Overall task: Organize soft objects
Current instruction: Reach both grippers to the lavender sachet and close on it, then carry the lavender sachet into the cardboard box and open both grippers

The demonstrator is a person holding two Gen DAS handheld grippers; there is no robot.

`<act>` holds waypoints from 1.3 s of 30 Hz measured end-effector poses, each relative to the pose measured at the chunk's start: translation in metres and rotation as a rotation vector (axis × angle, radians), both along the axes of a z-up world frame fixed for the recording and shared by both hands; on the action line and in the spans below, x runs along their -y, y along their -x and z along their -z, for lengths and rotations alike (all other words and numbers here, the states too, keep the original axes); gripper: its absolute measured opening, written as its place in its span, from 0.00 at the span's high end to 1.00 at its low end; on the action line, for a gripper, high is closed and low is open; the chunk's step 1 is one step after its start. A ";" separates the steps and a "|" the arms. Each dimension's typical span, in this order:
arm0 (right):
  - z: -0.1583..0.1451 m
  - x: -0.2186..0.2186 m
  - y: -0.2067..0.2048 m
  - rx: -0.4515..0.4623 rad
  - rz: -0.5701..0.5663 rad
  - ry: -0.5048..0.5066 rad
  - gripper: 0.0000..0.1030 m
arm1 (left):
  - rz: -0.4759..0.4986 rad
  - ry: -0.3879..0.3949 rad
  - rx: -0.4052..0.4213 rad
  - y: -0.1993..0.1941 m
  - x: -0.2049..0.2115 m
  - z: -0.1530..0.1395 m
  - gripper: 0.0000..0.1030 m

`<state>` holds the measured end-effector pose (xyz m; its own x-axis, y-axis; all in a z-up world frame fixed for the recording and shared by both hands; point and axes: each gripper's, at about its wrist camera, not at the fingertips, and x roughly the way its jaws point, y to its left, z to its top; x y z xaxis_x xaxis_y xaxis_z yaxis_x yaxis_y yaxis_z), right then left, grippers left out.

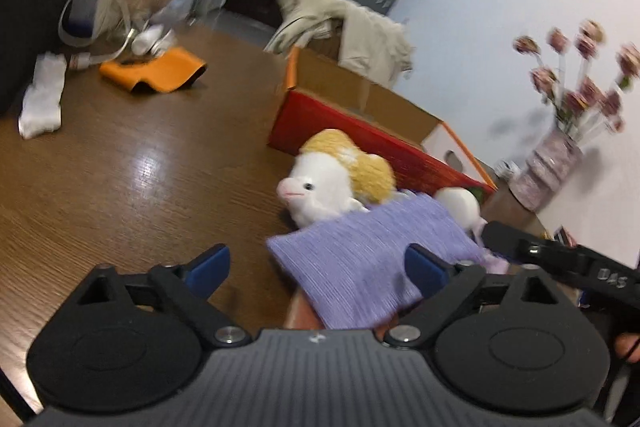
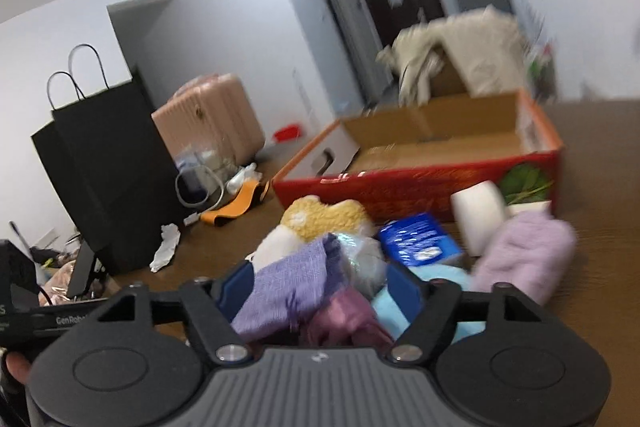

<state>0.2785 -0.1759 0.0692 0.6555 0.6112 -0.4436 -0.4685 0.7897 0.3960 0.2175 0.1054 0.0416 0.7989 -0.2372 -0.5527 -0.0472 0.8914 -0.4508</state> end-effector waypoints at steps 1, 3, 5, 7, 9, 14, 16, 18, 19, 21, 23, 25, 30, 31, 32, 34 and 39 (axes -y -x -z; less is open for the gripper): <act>0.003 -0.003 -0.011 -0.027 -0.015 -0.012 0.41 | -0.011 0.031 -0.024 -0.007 -0.005 0.004 0.21; 0.011 -0.009 -0.036 -0.108 -0.047 -0.053 0.60 | -0.015 0.095 -0.067 -0.015 -0.009 0.011 0.30; 0.015 -0.014 -0.045 -0.152 -0.061 -0.078 0.82 | 0.000 0.149 -0.081 -0.018 -0.013 0.016 0.47; 0.014 -0.019 -0.043 -0.138 -0.068 -0.064 0.89 | 0.009 0.166 -0.067 -0.016 -0.015 0.014 0.74; 0.008 -0.022 -0.040 -0.126 -0.089 -0.072 0.95 | 0.010 0.173 -0.048 -0.015 -0.015 0.010 0.85; -0.019 -0.021 -0.026 -0.052 -0.118 -0.040 0.97 | 0.030 0.180 0.023 -0.013 -0.014 -0.019 0.91; -0.032 -0.018 -0.026 -0.022 -0.118 -0.044 0.97 | 0.035 0.148 0.067 -0.019 -0.010 -0.037 0.91; -0.044 -0.016 -0.033 0.008 -0.104 -0.045 0.97 | 0.052 0.114 0.077 -0.034 -0.003 -0.054 0.91; -0.049 -0.015 -0.041 0.013 -0.100 -0.046 0.97 | 0.063 0.095 0.082 -0.046 0.001 -0.062 0.91; -0.055 -0.015 -0.057 0.025 -0.092 -0.047 0.97 | 0.072 0.058 0.102 -0.065 0.007 -0.075 0.92; -0.058 -0.014 -0.081 0.021 -0.074 -0.053 0.97 | 0.072 0.027 0.114 -0.091 0.011 -0.085 0.92; -0.059 -0.014 -0.104 0.004 -0.056 -0.062 0.97 | 0.078 0.017 0.098 -0.119 0.015 -0.089 0.92; -0.063 -0.009 -0.166 -0.019 -0.016 -0.081 0.97 | 0.107 -0.011 0.085 -0.196 0.025 -0.090 0.92; -0.062 -0.009 -0.178 -0.029 -0.006 -0.084 0.97 | 0.111 -0.009 0.083 -0.210 0.025 -0.087 0.92; -0.062 -0.009 -0.195 -0.042 0.005 -0.086 0.97 | 0.119 -0.007 0.080 -0.226 0.025 -0.086 0.92; -0.061 -0.011 -0.225 -0.065 0.026 -0.082 0.97 | 0.114 -0.019 0.069 -0.255 0.023 -0.084 0.92; -0.043 -0.029 -0.303 -0.145 0.051 -0.037 0.97 | 0.086 -0.076 0.004 -0.322 0.017 -0.065 0.92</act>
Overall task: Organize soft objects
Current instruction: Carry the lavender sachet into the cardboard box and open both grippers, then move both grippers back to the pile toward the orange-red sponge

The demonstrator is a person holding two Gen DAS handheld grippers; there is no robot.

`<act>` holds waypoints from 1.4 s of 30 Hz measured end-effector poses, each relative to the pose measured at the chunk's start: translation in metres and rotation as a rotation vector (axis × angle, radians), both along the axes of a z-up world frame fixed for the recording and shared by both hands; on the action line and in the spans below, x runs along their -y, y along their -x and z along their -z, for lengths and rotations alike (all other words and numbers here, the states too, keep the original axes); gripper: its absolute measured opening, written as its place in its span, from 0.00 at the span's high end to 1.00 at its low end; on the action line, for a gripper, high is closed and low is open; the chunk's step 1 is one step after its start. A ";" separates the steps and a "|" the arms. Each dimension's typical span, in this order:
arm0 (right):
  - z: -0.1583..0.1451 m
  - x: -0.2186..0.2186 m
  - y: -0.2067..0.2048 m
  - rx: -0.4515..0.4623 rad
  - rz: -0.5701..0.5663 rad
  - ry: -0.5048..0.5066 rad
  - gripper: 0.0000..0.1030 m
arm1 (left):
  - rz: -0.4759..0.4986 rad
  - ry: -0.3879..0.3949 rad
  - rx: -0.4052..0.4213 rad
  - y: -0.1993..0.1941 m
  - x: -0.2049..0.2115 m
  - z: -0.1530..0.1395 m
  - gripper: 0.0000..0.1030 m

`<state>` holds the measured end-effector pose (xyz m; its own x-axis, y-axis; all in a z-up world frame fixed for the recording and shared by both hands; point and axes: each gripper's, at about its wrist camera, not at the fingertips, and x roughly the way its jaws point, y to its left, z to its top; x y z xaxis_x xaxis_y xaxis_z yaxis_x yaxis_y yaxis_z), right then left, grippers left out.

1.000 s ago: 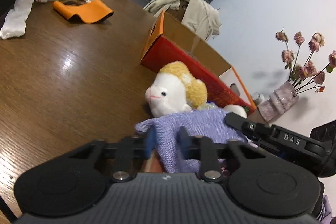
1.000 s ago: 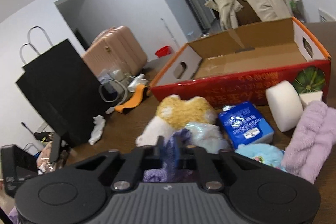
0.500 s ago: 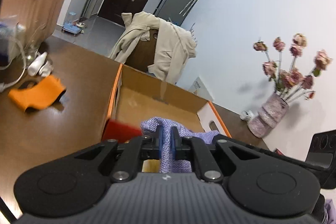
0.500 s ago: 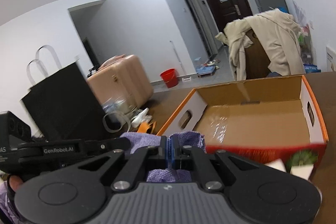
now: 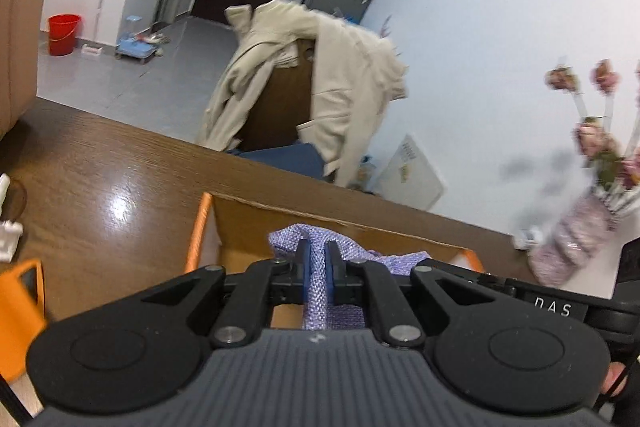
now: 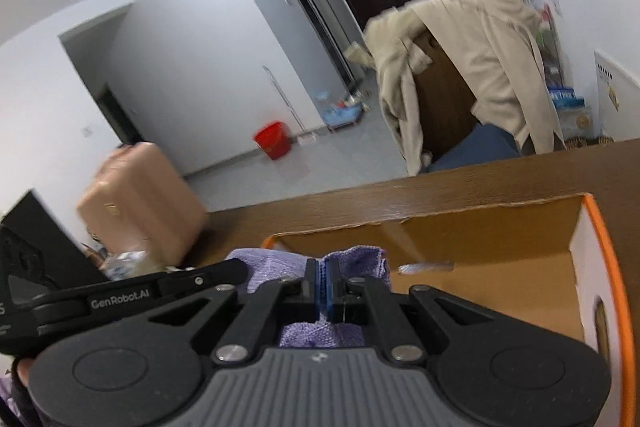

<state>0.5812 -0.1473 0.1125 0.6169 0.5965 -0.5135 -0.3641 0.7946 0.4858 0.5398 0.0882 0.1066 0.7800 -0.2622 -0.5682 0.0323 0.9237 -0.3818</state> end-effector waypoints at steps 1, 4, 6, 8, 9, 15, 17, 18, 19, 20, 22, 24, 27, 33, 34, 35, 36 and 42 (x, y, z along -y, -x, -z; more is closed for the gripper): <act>0.007 -0.005 -0.014 -0.023 -0.002 0.008 0.97 | -0.007 -0.025 -0.020 -0.012 0.000 0.006 0.92; 0.030 -0.019 -0.047 -0.093 -0.018 0.045 0.95 | -0.075 -0.061 -0.058 -0.033 -0.004 0.022 0.89; 0.046 -0.028 -0.060 -0.135 -0.024 0.069 0.90 | -0.081 -0.089 -0.066 -0.039 -0.006 0.029 0.86; 0.059 -0.031 -0.068 -0.186 -0.036 0.056 0.85 | -0.059 -0.101 -0.061 -0.039 -0.007 0.032 0.71; 0.063 -0.030 -0.070 -0.198 -0.034 0.038 0.84 | -0.054 -0.112 -0.061 -0.038 -0.007 0.033 0.61; 0.047 -0.017 -0.056 -0.168 -0.016 0.015 0.75 | -0.093 -0.165 -0.031 -0.025 -0.005 0.019 0.48; 0.028 -0.008 -0.046 -0.131 -0.003 0.006 0.71 | -0.105 -0.180 -0.011 -0.013 -0.004 0.008 0.45; 0.018 -0.003 -0.041 -0.113 0.007 0.000 0.70 | -0.103 -0.183 -0.001 -0.007 -0.003 0.002 0.42; 0.007 0.003 -0.034 -0.092 0.015 -0.003 0.67 | -0.099 -0.188 0.010 0.001 -0.002 -0.006 0.38; -0.004 0.009 -0.026 -0.068 0.022 -0.002 0.65 | -0.094 -0.193 0.022 0.009 -0.001 -0.013 0.35; -0.026 0.023 -0.006 -0.022 0.039 0.001 0.58 | -0.089 -0.207 0.044 0.028 0.002 -0.028 0.24; -0.042 0.035 0.014 0.008 0.051 0.011 0.53 | -0.086 -0.218 0.068 0.048 0.004 -0.043 0.19; -0.062 0.055 0.049 0.042 0.077 0.032 0.49 | -0.110 -0.249 0.102 0.082 0.011 -0.063 0.14; -0.086 0.086 0.129 0.103 0.121 0.107 0.38 | -0.067 -0.273 0.151 0.153 0.025 -0.090 0.04; -0.088 0.090 0.141 0.111 0.126 0.113 0.36 | -0.057 -0.280 0.154 0.163 0.028 -0.092 0.03; -0.090 0.094 0.156 0.121 0.130 0.124 0.34 | -0.048 -0.290 0.160 0.175 0.030 -0.094 0.03; -0.091 0.096 0.170 0.130 0.132 0.133 0.34 | -0.041 -0.302 0.171 0.189 0.034 -0.097 0.03; -0.089 0.106 0.262 0.216 0.106 0.201 0.16 | -0.016 -0.273 0.240 0.280 0.035 -0.097 0.00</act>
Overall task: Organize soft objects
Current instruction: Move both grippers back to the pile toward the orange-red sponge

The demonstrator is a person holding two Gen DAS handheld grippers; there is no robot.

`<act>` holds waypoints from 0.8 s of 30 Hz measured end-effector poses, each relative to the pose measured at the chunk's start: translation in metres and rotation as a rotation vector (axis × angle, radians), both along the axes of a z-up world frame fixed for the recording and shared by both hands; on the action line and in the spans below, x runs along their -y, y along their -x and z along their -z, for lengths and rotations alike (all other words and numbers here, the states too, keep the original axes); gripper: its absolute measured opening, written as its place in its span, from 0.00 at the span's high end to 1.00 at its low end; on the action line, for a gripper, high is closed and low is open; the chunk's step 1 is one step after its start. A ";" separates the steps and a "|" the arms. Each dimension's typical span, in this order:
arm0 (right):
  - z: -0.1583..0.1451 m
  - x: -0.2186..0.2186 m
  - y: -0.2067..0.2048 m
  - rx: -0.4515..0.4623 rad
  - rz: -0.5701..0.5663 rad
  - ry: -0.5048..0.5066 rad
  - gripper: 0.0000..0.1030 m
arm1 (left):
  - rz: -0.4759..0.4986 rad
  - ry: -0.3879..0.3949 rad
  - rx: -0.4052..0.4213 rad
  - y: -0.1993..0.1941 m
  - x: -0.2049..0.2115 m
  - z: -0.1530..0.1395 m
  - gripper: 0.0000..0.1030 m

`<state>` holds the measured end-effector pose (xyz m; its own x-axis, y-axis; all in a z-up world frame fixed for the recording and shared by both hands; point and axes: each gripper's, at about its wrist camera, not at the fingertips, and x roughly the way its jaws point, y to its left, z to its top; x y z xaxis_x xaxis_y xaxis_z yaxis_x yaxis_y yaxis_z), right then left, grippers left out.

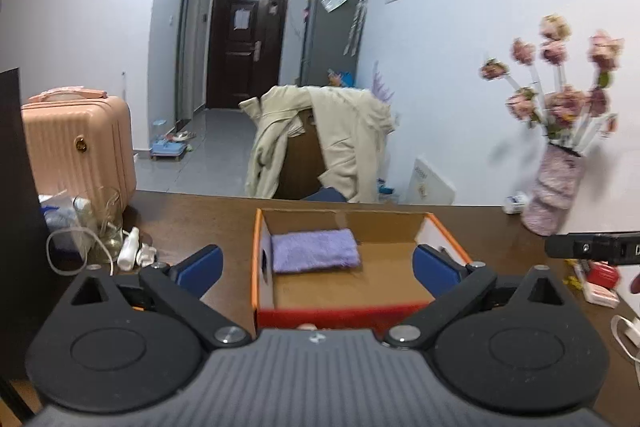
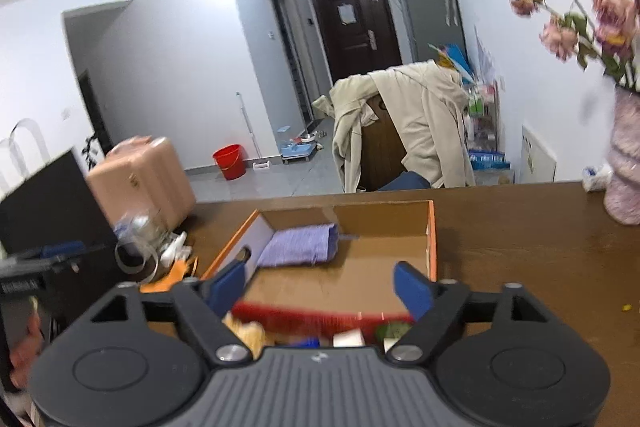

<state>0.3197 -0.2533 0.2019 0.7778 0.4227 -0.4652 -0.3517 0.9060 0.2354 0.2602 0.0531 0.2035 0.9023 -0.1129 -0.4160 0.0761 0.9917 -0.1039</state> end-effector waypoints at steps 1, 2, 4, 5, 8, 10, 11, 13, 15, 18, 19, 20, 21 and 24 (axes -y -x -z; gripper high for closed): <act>0.003 0.001 0.016 0.026 -0.013 0.018 0.13 | 0.018 0.002 0.009 0.015 -0.001 0.003 0.00; 0.005 0.001 0.034 0.050 -0.027 0.034 0.12 | 0.035 0.003 0.018 0.030 -0.003 0.007 0.00; 0.018 0.005 0.066 0.086 -0.040 0.027 0.10 | 0.044 0.028 0.037 0.060 -0.011 0.021 0.00; 0.025 0.008 0.082 0.089 -0.045 0.000 0.09 | 0.049 0.042 0.052 0.073 -0.015 0.030 0.00; 0.057 0.021 0.118 0.087 -0.074 -0.110 0.05 | 0.032 0.055 0.083 0.102 -0.024 0.066 0.00; 0.077 0.023 0.141 0.127 -0.052 -0.095 0.05 | 0.017 0.067 0.076 0.115 -0.030 0.092 0.00; 0.090 0.022 0.153 0.155 -0.013 -0.060 0.04 | 0.021 0.061 0.067 0.121 -0.031 0.102 0.00; 0.108 0.022 0.170 0.189 0.036 -0.030 0.02 | 0.000 0.042 0.069 0.132 -0.032 0.118 0.00; 0.125 0.023 0.182 0.179 0.059 -0.056 0.00 | -0.025 0.034 0.081 0.147 -0.031 0.132 0.00; 0.146 0.017 0.196 0.105 0.036 -0.021 0.00 | -0.006 0.034 0.065 0.164 -0.026 0.146 0.00; 0.148 0.014 0.201 0.111 0.039 -0.015 0.00 | 0.013 0.040 0.054 0.167 -0.023 0.151 0.00; 0.152 0.010 0.209 0.126 0.034 -0.007 0.00 | 0.031 0.042 0.039 0.168 -0.020 0.155 0.00; 0.154 0.005 0.215 0.137 0.020 0.009 0.00 | 0.049 0.035 0.019 0.166 -0.015 0.160 0.00; 0.156 -0.009 0.218 0.138 -0.013 0.082 0.00 | 0.045 0.004 -0.019 0.157 -0.003 0.172 0.00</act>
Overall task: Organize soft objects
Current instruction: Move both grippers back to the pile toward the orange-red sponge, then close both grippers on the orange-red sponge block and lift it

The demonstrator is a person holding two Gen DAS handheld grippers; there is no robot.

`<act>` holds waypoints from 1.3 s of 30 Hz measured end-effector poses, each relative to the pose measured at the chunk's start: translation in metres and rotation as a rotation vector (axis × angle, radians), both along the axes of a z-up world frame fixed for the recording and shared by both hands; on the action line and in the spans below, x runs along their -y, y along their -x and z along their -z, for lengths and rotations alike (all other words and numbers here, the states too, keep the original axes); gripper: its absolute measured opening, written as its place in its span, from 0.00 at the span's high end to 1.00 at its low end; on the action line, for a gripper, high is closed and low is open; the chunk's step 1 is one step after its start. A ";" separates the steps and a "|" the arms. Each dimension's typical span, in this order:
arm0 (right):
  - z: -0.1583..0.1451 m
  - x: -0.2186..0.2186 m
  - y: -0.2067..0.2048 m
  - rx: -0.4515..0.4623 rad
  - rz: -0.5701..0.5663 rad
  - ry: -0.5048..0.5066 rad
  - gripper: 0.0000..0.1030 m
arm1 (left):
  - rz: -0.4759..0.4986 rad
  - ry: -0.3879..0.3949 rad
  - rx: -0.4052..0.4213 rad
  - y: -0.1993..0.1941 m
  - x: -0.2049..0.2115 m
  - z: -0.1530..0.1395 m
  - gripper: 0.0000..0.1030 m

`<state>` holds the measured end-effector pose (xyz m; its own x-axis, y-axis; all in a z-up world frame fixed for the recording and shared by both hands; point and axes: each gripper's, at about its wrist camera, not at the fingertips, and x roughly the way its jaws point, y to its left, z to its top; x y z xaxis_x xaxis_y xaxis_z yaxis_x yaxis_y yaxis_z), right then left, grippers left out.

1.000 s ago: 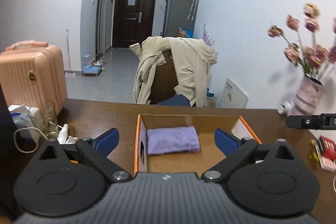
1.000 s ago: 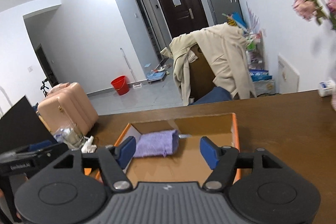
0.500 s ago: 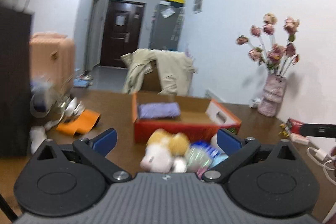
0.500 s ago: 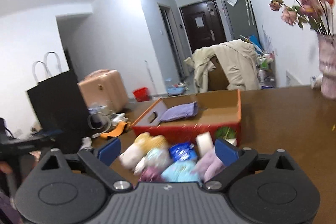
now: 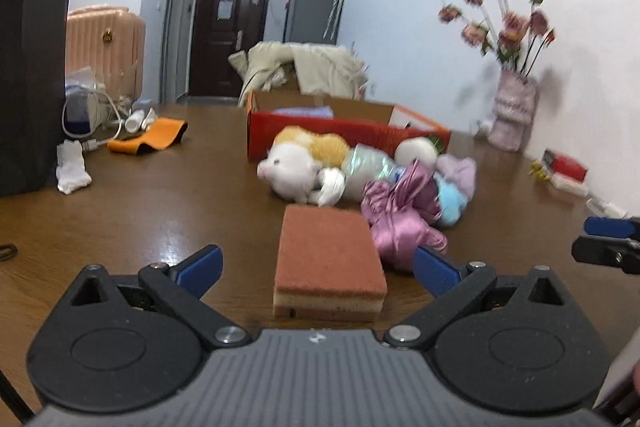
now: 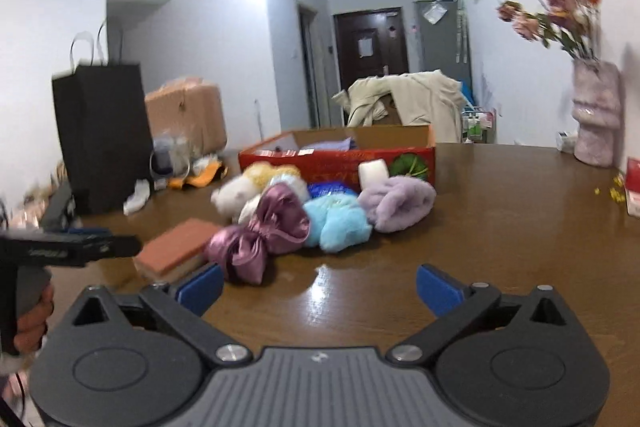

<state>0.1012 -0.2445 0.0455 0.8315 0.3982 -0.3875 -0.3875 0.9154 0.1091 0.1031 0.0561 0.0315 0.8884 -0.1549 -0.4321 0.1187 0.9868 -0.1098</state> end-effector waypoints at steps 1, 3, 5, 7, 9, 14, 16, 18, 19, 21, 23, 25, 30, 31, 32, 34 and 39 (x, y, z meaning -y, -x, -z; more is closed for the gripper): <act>0.001 -0.006 -0.003 -0.008 0.001 0.031 0.00 | 0.000 -0.001 -0.009 -0.004 0.004 0.002 0.00; 0.004 -0.011 -0.005 -0.011 0.014 0.060 0.00 | 0.022 -0.004 -0.022 -0.010 0.010 0.006 0.00; 0.006 -0.011 -0.007 -0.014 0.025 0.036 0.00 | 0.022 -0.044 -0.069 -0.018 0.017 0.011 0.00; 0.006 -0.012 -0.014 -0.023 0.025 0.008 0.00 | 0.026 -0.063 -0.110 -0.025 0.021 0.013 0.00; 0.004 -0.017 -0.018 -0.019 0.008 0.009 0.00 | 0.023 -0.077 -0.133 -0.032 0.021 0.012 0.00; -0.017 -0.043 -0.047 0.026 -0.099 -0.003 0.01 | -0.024 -0.080 -0.116 -0.031 0.011 0.011 0.00; -0.025 -0.053 -0.065 0.019 -0.129 -0.028 0.03 | -0.029 -0.099 -0.131 -0.030 0.008 0.014 0.00; -0.031 -0.068 -0.086 -0.005 -0.199 -0.046 0.08 | -0.037 -0.106 -0.128 -0.029 0.002 0.013 0.00; -0.033 -0.077 -0.098 -0.028 -0.226 -0.053 0.16 | -0.051 -0.114 -0.121 -0.029 -0.002 0.012 0.00; -0.033 -0.095 -0.119 -0.089 -0.275 -0.062 0.29 | -0.113 -0.116 -0.103 -0.030 -0.016 0.011 0.00; -0.028 -0.114 -0.139 -0.174 -0.315 -0.072 0.47 | -0.170 -0.081 -0.104 -0.032 -0.032 0.009 0.02; -0.020 -0.134 -0.154 -0.250 -0.346 -0.065 0.53 | -0.209 -0.013 -0.093 -0.031 -0.047 0.007 0.13; -0.001 -0.170 -0.170 -0.323 -0.359 0.002 0.57 | -0.110 0.289 -0.150 -0.045 -0.072 0.004 0.40; 0.001 -0.171 -0.171 -0.324 -0.352 -0.013 0.57 | -0.109 0.311 -0.171 -0.051 -0.074 0.006 0.48; 0.003 -0.173 -0.171 -0.330 -0.349 -0.020 0.57 | -0.112 0.328 -0.195 -0.057 -0.076 0.008 0.53; 0.004 -0.171 -0.174 -0.342 -0.347 -0.033 0.59 | -0.108 0.374 -0.218 -0.064 -0.081 0.013 0.54; 0.003 -0.163 -0.173 -0.396 -0.376 -0.077 0.69 | -0.114 0.381 -0.232 -0.065 -0.083 0.010 0.57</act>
<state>0.2747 -0.0816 0.0426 0.4231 0.6793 -0.5996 -0.6021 0.7053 0.3742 0.1681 0.1392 0.0214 0.7954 -0.2485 -0.5528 -0.0589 0.8761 -0.4785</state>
